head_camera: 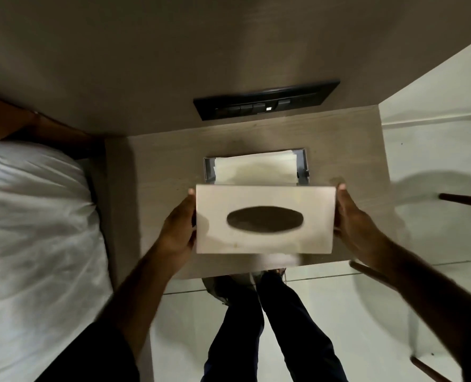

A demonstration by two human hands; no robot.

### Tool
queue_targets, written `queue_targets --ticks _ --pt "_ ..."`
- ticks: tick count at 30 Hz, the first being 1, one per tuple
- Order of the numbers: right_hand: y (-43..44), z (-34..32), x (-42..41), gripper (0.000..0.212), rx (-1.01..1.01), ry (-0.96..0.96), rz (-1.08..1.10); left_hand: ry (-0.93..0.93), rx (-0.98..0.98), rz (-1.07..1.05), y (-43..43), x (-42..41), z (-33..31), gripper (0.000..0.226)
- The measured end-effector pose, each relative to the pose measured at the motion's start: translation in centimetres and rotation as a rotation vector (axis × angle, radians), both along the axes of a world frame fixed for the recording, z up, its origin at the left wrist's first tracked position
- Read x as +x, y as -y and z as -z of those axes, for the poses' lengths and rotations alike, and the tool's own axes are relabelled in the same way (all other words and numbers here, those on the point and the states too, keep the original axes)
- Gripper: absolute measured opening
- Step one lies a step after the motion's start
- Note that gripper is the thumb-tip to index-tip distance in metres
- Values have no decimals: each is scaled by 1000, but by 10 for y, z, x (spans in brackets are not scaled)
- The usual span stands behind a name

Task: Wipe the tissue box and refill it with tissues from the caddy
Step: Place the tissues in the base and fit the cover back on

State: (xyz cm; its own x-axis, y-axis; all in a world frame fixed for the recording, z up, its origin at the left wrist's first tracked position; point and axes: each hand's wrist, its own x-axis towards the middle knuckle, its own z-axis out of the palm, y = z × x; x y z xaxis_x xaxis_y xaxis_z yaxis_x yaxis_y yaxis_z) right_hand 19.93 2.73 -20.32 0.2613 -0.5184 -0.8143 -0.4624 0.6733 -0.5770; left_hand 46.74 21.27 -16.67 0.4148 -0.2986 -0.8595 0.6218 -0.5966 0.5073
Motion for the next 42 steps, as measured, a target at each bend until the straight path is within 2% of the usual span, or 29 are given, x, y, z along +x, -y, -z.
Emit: queue_targets --ticks 2,4,7,11,17,22,26,31,42 --pt "-3 -9 27 50 -94 51 12 74 101 -58 21 1 4 43" --pt "-2 -15 51 40 -259 -44 50 85 43 -75 37 6 8 48" --pt "7 -15 74 43 -385 -151 94 126 -42 13 53 12 11 50" --pt "22 -5 92 44 -456 -250 19 196 14 45 66 17 23 43" --pt "31 13 97 57 -606 -319 -80 196 13 56 71 19 46 52" --pt "29 20 97 44 -582 -350 -90 279 -1 80 71 18 54 44" --pt "26 23 98 41 -535 -357 -72 308 21 67 73 20 56 46" --pt "28 28 100 58 -558 -360 -95 372 2 49 77 21 68 45" --pt "40 27 101 65 -491 -475 -172 437 21 69 86 20 77 41"
